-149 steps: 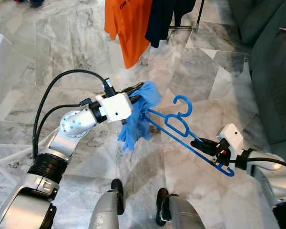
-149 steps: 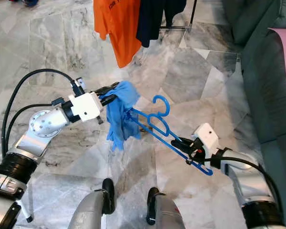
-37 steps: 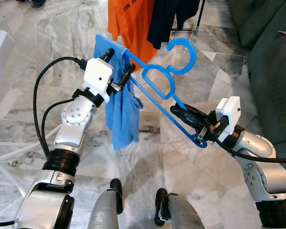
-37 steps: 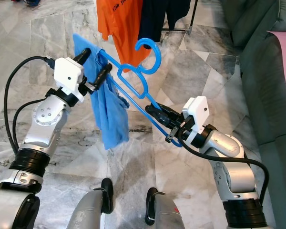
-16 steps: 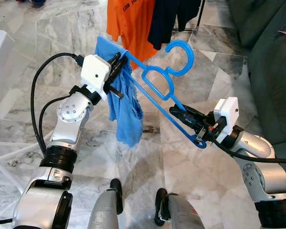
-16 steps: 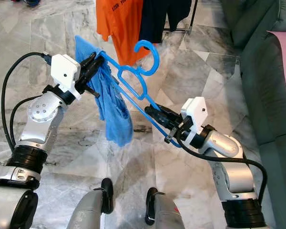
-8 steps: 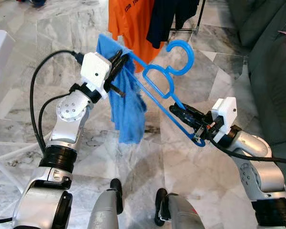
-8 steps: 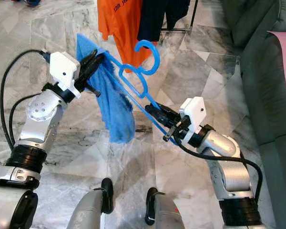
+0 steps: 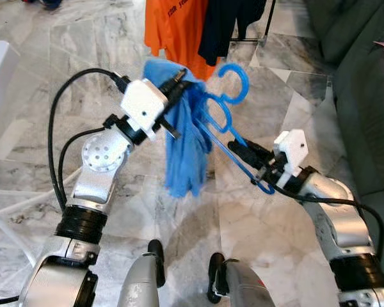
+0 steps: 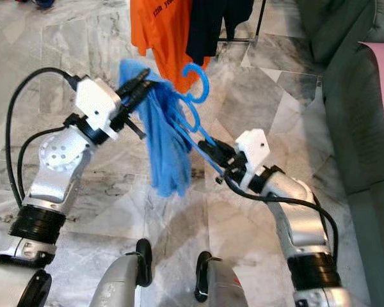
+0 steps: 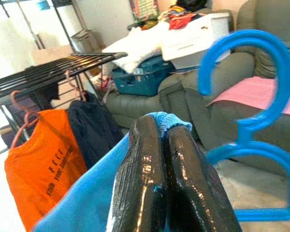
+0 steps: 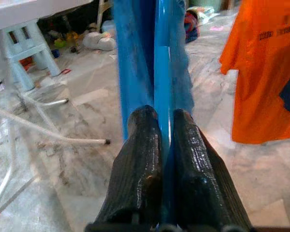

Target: Hang hanger

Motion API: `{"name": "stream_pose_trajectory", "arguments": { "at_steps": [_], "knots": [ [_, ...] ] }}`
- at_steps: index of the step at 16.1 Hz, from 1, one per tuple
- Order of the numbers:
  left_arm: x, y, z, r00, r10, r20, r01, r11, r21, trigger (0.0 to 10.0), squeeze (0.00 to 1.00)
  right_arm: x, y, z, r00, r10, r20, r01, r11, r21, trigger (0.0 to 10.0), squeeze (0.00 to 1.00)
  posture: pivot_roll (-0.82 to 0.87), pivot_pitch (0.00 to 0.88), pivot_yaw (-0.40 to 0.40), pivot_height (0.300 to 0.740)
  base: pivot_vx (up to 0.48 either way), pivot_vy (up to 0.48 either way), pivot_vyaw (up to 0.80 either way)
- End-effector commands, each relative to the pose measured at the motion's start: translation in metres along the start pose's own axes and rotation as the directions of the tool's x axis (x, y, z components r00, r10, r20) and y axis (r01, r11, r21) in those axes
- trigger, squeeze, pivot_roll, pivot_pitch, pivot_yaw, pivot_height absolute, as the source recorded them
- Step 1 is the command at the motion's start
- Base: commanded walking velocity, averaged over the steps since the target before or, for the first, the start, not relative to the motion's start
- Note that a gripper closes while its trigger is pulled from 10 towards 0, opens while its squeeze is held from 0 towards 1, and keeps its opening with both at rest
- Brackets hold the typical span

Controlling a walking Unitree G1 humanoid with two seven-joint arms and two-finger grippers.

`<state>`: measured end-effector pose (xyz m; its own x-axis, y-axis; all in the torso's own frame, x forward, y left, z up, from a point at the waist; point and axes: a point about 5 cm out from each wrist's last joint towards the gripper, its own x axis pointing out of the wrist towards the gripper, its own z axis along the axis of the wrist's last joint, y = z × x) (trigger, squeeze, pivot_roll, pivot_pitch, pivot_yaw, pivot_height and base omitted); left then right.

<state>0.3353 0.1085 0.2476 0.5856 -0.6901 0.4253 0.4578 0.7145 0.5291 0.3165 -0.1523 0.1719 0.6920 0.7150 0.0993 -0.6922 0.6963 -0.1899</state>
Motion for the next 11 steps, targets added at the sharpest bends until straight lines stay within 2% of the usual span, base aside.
{"name": "stream_pose_trajectory", "arguments": {
  "at_steps": [1, 5, 6, 11],
  "knots": [
    [-0.003, -0.009, 0.002, 0.999, -0.037, 0.004, 0.037, 0.999, 0.006, 0.0, 0.00, 0.001, -0.002, -0.001, 1.000, -0.024, 0.004, 0.024, 1.000, -0.006, 10.0, 0.00, 0.04, 0.335, 0.015, 0.740, 0.000, 0.000, 0.00],
    [-0.013, -0.029, -0.003, 0.998, -0.056, -0.018, 0.056, 0.998, -0.042, 0.0, 0.00, 0.006, -0.012, 0.003, 0.995, -0.088, 0.036, 0.089, 0.996, -0.023, 10.0, 0.00, 0.04, 0.333, 0.012, 0.740, 0.000, 0.000, 0.00],
    [-0.016, -0.033, -0.009, 0.997, -0.062, -0.047, 0.061, 0.997, -0.041, 0.0, 0.00, 0.006, -0.013, 0.005, 0.995, -0.093, 0.045, 0.095, 0.995, -0.022, 10.0, 0.00, 0.04, 0.333, 0.012, 0.740, 0.000, 0.000, 0.00],
    [-0.026, -0.038, -0.031, 0.988, -0.040, -0.151, 0.037, 0.999, -0.023, 0.0, 0.00, 0.009, -0.008, 0.014, 0.995, -0.058, 0.087, 0.061, 0.998, -0.035, 10.0, 0.00, 0.03, 0.328, 0.008, 0.740, 0.000, 0.000, 0.00]
  ]
}}
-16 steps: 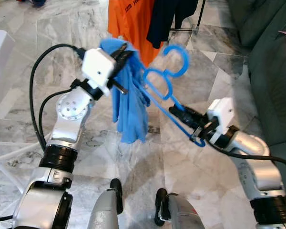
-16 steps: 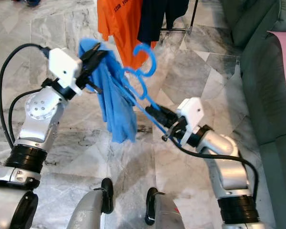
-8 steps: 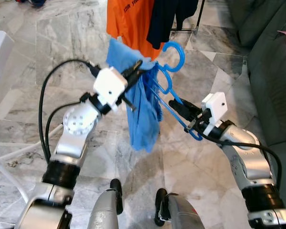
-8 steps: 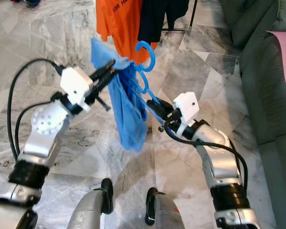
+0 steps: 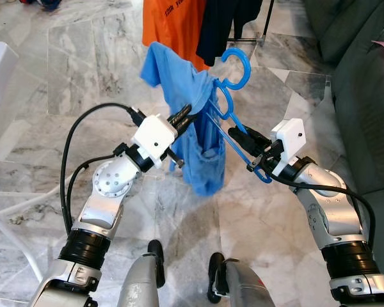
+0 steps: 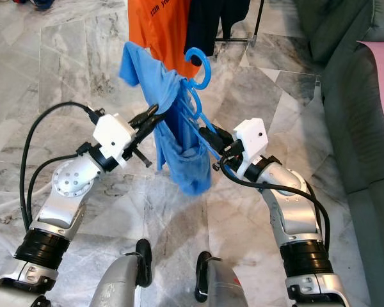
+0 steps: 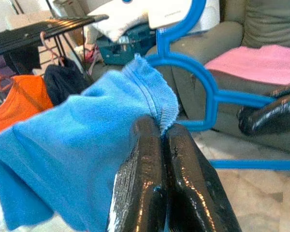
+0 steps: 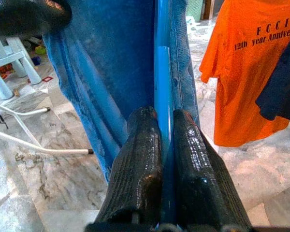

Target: Hang hanger

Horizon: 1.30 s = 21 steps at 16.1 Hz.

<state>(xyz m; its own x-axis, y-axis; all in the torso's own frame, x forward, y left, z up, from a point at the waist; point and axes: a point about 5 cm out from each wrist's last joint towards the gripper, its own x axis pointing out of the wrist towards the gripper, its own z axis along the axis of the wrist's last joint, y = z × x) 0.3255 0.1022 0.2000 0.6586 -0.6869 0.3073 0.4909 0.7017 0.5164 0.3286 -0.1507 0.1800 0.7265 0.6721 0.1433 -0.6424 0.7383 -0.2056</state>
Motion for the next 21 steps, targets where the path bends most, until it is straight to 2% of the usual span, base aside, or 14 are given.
{"name": "stream_pose_trajectory", "arguments": {
  "at_steps": [1, 3, 6, 8, 10, 12, 13, 14, 18, 21],
  "knots": [
    [-0.004, -0.005, -0.005, 1.000, -0.010, -0.024, 0.011, 1.000, 0.011, 0.0, 0.00, -0.001, 0.000, 0.010, 0.998, 0.000, 0.064, 0.001, 1.000, -0.013, 10.0, 0.00, 0.03, 0.328, 0.007, 0.740, 0.000, 0.000, 0.00],
    [-0.004, -0.010, -0.009, 0.999, -0.015, -0.037, 0.015, 1.000, 0.012, 0.0, 0.00, -0.002, -0.001, 0.017, 0.996, -0.003, 0.090, 0.003, 1.000, -0.009, 10.0, 0.00, 0.02, 0.325, 0.006, 0.740, 0.000, 0.000, 0.00],
    [0.002, -0.021, -0.004, 0.999, -0.048, -0.003, 0.048, 0.999, -0.026, 0.0, 0.00, 0.000, 0.001, 0.016, 0.996, -0.001, 0.091, 0.002, 1.000, -0.011, 10.0, 0.00, 0.02, 0.322, 0.005, 0.740, 0.000, 0.000, 0.00],
    [0.005, -0.038, -0.003, 0.994, -0.105, 0.009, 0.105, 0.992, -0.062, 0.0, 0.00, 0.005, 0.002, 0.019, 0.994, -0.014, 0.106, 0.014, 1.000, -0.004, 10.0, 0.00, 0.02, 0.323, 0.006, 0.740, 0.000, 0.000, 0.00],
    [0.006, -0.046, -0.003, 0.991, -0.130, 0.011, 0.130, 0.986, -0.109, 0.0, 0.00, 0.007, 0.004, 0.020, 0.993, -0.011, 0.114, 0.011, 1.000, 0.000, 10.0, 0.00, 0.02, 0.324, 0.006, 0.740, 0.000, 0.000, 0.00],
    [0.006, -0.051, -0.004, 0.989, -0.148, 0.001, 0.148, 0.983, -0.110, 0.0, 0.00, 0.009, 0.005, 0.021, 0.993, -0.010, 0.120, 0.010, 1.000, 0.005, 10.0, 0.00, 0.02, 0.326, 0.006, 0.740, 0.000, 0.000, 0.00],
    [0.006, -0.052, -0.007, 0.988, -0.157, -0.015, 0.155, 0.983, -0.102, 7.8, 0.00, 0.009, 0.006, 0.021, 0.993, -0.007, 0.121, 0.006, 1.000, 0.007, 10.0, 0.00, 0.02, 0.326, 0.005, 0.740, 0.000, 0.000, 0.00],
    [0.006, -0.048, -0.010, 0.991, -0.124, -0.040, 0.120, 0.988, -0.102, 10.0, 1.00, 0.008, 0.009, 0.019, 0.993, 0.005, 0.117, -0.006, 1.000, 0.009, 10.0, 0.00, 0.02, 0.326, 0.004, 0.740, 0.000, 0.000, 0.00],
    [0.012, -0.030, -0.007, 0.999, -0.032, -0.025, 0.029, 0.994, -0.102, 10.0, 1.00, 0.004, 0.010, 0.016, 0.995, 0.026, 0.096, -0.027, 1.000, 0.006, 10.0, 0.00, 0.01, 0.323, 0.001, 0.740, 0.000, 0.000, 0.00],
    [0.014, -0.026, -0.002, 1.000, -0.020, -0.006, 0.019, 0.996, -0.089, 10.0, 1.00, 0.001, 0.010, 0.014, 0.996, 0.036, 0.080, -0.036, 0.999, 0.002, 10.0, 0.00, 0.01, 0.321, -0.001, 0.740, 0.000, 0.000, 0.00]
  ]
}}
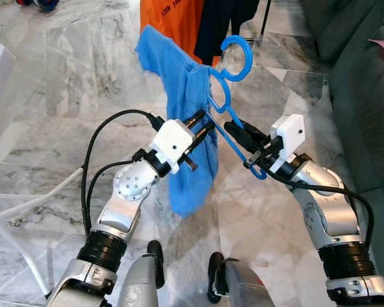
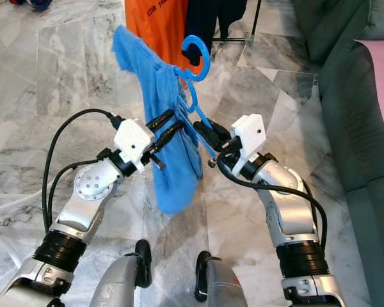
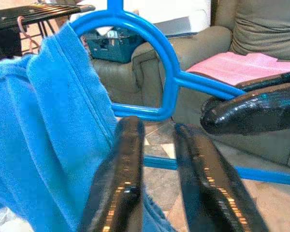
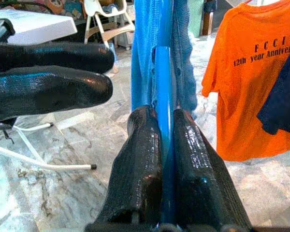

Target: Hang hanger

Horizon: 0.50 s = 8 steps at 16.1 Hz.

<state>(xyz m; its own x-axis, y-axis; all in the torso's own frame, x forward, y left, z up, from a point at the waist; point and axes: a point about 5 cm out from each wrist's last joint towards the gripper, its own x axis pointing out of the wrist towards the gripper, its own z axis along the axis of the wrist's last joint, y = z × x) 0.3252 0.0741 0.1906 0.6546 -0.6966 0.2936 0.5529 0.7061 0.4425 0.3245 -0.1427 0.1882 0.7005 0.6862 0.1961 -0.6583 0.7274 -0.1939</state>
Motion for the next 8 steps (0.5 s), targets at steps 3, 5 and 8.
{"name": "stream_pose_trajectory", "arguments": {
  "at_steps": [3, 5, 8],
  "knots": [
    [-0.004, 0.003, 0.009, 0.995, -0.097, 0.018, 0.095, 0.992, 0.088, 10.0, 1.00, -0.008, 0.003, 0.000, 0.999, 0.039, -0.007, -0.039, 0.999, -0.016, 10.0, 0.00, 0.01, 0.323, -0.004, 0.740, 0.000, 0.000, 0.00],
    [-0.004, 0.014, 0.018, 0.992, -0.125, 0.031, 0.120, 0.983, 0.141, 10.0, 1.00, -0.014, 0.004, -0.004, 0.998, 0.059, -0.026, -0.059, 0.998, -0.014, 10.0, 0.00, 0.02, 0.324, -0.006, 0.740, 0.000, 0.000, 0.00],
    [-0.011, 0.042, 0.025, 0.987, -0.162, -0.005, 0.158, 0.953, 0.260, 10.0, 1.00, -0.033, 0.002, -0.014, 0.989, 0.108, -0.103, -0.113, 0.993, -0.045, 10.0, 0.00, 0.03, 0.326, -0.004, 0.740, 0.000, 0.000, 0.00]
  ]
}}
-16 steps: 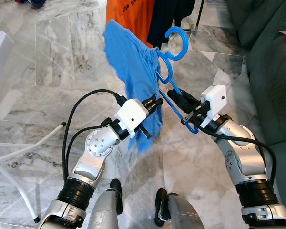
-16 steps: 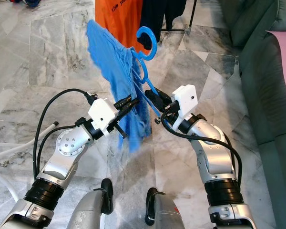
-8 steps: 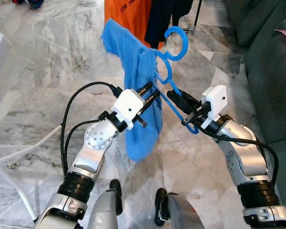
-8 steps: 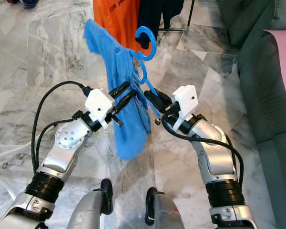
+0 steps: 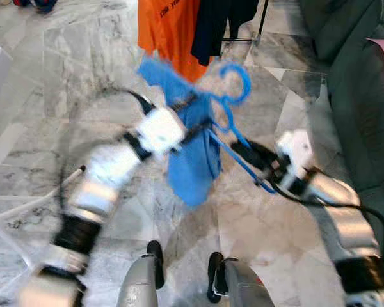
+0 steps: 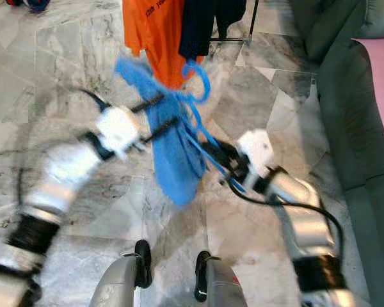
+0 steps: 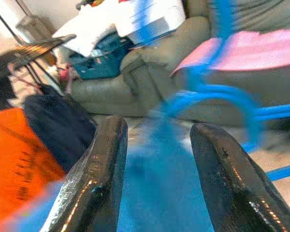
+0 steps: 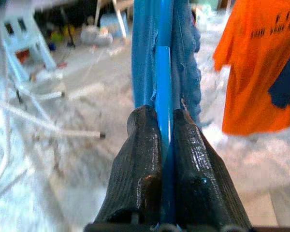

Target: Hang hanger

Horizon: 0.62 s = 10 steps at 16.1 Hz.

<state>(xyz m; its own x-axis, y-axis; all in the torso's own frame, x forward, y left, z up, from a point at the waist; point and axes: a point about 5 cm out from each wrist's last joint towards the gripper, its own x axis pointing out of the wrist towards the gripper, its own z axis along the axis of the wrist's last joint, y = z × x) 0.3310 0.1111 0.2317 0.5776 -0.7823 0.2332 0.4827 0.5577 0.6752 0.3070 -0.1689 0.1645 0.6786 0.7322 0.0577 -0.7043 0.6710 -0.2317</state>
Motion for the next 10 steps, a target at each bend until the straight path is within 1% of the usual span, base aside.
{"name": "stream_pose_trajectory", "arguments": {
  "at_steps": [1, 2, 3, 4, 5, 8, 10],
  "knots": [
    [-0.002, -0.004, -0.002, 0.999, -0.038, -0.003, 0.038, 0.999, 0.019, 10.0, 1.00, 0.000, 0.004, 0.004, 0.999, 0.036, 0.017, -0.035, 0.999, -0.028, 10.0, 0.00, 0.03, 0.326, -0.004, 0.740, 0.000, 0.000, 0.00],
    [-0.007, 0.002, -0.007, 0.998, -0.059, -0.033, 0.061, 0.997, 0.055, 10.0, 1.00, -0.005, 0.003, 0.001, 0.999, 0.051, -0.015, -0.052, 0.998, -0.043, 10.0, 0.00, 0.03, 0.328, -0.003, 0.740, 0.000, 0.000, 0.00],
    [-0.014, 0.008, -0.014, 0.993, -0.087, -0.075, 0.095, 0.990, 0.100, 10.0, 1.00, -0.012, 0.000, -0.002, 0.994, 0.084, -0.069, -0.089, 0.994, -0.066, 10.0, 0.00, 0.03, 0.330, 0.001, 0.740, 0.000, 0.000, 0.00],
    [-0.016, 0.010, -0.016, 0.991, -0.100, -0.090, 0.109, 0.988, 0.109, 10.0, 1.00, -0.015, -0.001, -0.003, 0.990, 0.101, -0.094, -0.108, 0.991, -0.074, 10.0, 0.00, 0.03, 0.330, 0.002, 0.740, 0.000, 0.000, 0.00],
    [-0.019, 0.010, -0.020, 0.985, -0.122, -0.118, 0.137, 0.983, 0.124, 10.0, 1.00, -0.018, -0.004, -0.005, 0.987, 0.105, -0.124, -0.118, 0.988, -0.104, 10.0, 0.00, 0.03, 0.330, 0.002, 0.740, 0.000, 0.000, 0.00],
    [-0.030, 0.003, -0.039, 0.960, -0.187, -0.207, 0.219, 0.965, 0.142, 10.0, 1.00, -0.027, -0.008, -0.007, 0.962, 0.170, -0.214, -0.212, 0.959, -0.188, 10.0, 0.00, 0.02, 0.332, 0.002, 0.740, 0.000, 0.000, 0.00],
    [-0.036, -0.006, -0.049, 0.940, -0.240, -0.241, 0.276, 0.953, 0.127, 10.0, 1.00, -0.030, -0.013, 0.000, 0.947, 0.232, -0.221, -0.275, 0.942, -0.193, 10.0, 0.00, 0.01, 0.329, -0.006, 0.740, 0.000, 0.000, 0.00]
  ]
}}
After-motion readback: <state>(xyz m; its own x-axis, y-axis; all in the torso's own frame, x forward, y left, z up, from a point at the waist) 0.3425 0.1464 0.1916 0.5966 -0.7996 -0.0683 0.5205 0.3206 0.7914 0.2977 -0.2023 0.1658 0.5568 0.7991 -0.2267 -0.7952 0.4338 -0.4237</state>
